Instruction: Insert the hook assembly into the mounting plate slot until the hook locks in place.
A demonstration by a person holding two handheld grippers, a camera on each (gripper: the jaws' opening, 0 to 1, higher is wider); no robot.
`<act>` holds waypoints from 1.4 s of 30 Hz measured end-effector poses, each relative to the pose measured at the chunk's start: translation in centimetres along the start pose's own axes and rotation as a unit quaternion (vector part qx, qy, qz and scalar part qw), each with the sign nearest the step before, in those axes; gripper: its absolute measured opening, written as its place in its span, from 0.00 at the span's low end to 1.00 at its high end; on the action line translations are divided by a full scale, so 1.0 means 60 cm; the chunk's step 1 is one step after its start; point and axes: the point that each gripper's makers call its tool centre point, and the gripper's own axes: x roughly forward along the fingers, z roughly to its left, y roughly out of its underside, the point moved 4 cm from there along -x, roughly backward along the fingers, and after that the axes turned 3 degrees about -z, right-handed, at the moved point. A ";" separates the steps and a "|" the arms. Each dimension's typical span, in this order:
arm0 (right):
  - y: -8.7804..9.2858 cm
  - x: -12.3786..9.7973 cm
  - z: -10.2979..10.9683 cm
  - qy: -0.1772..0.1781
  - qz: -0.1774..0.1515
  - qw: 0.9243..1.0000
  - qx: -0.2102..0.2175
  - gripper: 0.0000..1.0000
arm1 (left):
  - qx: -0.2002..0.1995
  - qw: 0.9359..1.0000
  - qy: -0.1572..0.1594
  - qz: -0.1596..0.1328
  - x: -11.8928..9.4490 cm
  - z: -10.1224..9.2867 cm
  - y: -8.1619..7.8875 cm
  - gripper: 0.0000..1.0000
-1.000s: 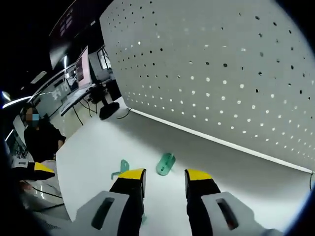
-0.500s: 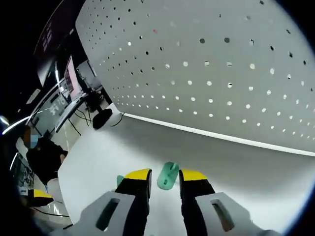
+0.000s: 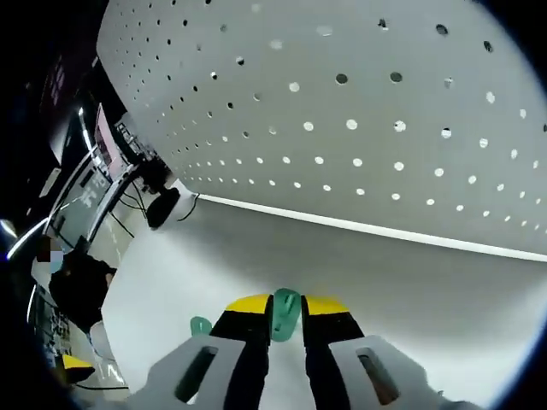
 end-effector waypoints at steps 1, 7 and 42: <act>-0.001 0.001 0.000 0.001 0.000 1.000 0.001 0.08 | 0.000 1.000 0.000 0.000 0.000 0.000 0.000 0.90; 0.000 0.003 -0.004 0.003 0.005 1.000 0.025 0.02 | -0.003 1.000 0.001 0.002 0.000 0.001 0.000 0.90; -0.050 -0.233 0.082 -0.029 -0.192 0.981 0.008 0.00 | -0.025 0.999 -0.016 -0.016 0.010 0.043 -0.074 0.87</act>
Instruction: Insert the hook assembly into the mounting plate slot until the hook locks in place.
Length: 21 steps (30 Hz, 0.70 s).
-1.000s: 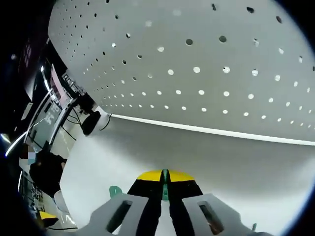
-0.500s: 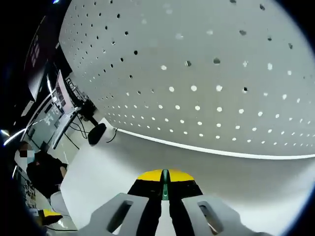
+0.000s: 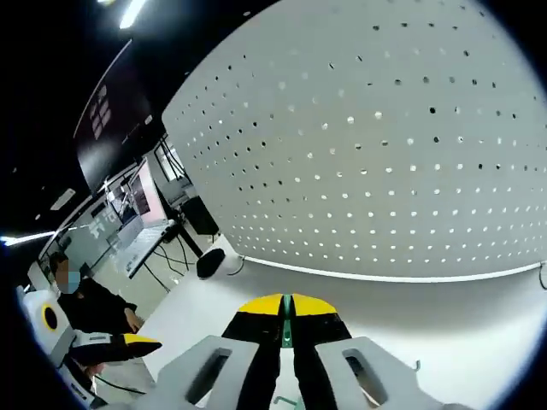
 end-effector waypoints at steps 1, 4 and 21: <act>-0.004 -0.013 0.011 -0.005 -0.021 1.000 0.017 0.00 | 0.011 1.000 -0.006 0.003 0.003 0.001 -0.007 0.87; -0.001 -0.043 0.029 -0.013 -0.038 0.999 0.034 0.00 | 0.027 1.000 0.008 0.003 0.011 -0.010 -0.023 0.80; -0.020 -0.126 0.079 -0.055 -0.101 0.991 0.073 0.00 | 0.016 0.997 0.078 -0.006 0.039 -0.077 -0.069 0.60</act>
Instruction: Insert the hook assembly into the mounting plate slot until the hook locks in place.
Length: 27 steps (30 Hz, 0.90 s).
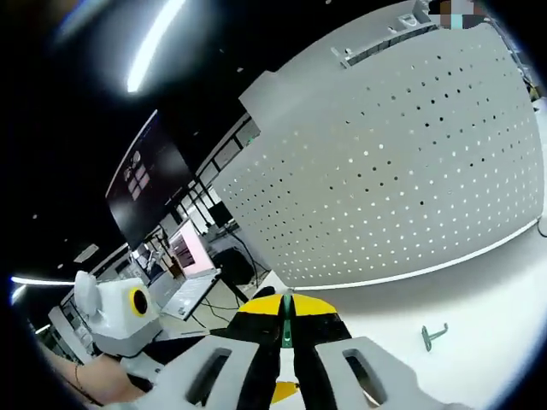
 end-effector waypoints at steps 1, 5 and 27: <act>0.000 -0.002 0.004 -0.004 -0.003 1.000 0.000 0.00 | -0.013 1.000 0.009 -0.002 0.002 -0.004 -0.002 0.58; -0.001 -0.006 0.012 -0.013 -0.006 1.000 -0.005 0.00 | -0.026 0.999 0.020 -0.010 0.001 -0.009 -0.013 0.48; -0.012 -0.015 0.033 -0.035 -0.039 0.998 -0.027 0.00 | -0.115 0.990 0.078 -0.038 -0.004 -0.029 -0.043 0.14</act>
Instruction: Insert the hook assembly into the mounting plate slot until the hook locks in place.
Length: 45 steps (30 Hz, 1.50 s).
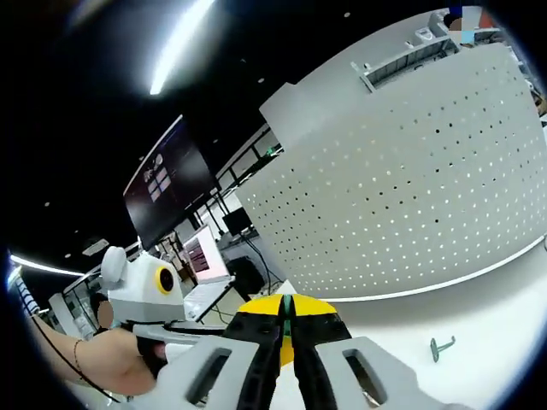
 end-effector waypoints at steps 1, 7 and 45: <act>0.000 -0.001 0.000 0.000 -0.001 1.000 0.001 0.00 | 0.000 1.000 0.001 -0.001 0.000 -0.001 0.000 0.12; -0.002 -0.002 0.005 -0.007 -0.004 1.000 -0.015 0.00 | -0.003 1.000 0.008 -0.002 0.001 -0.004 -0.002 0.06; -0.021 -0.009 0.022 -0.025 0.031 0.999 0.034 0.18 | 0.133 0.990 -0.002 -0.046 -0.018 0.005 -0.036 0.01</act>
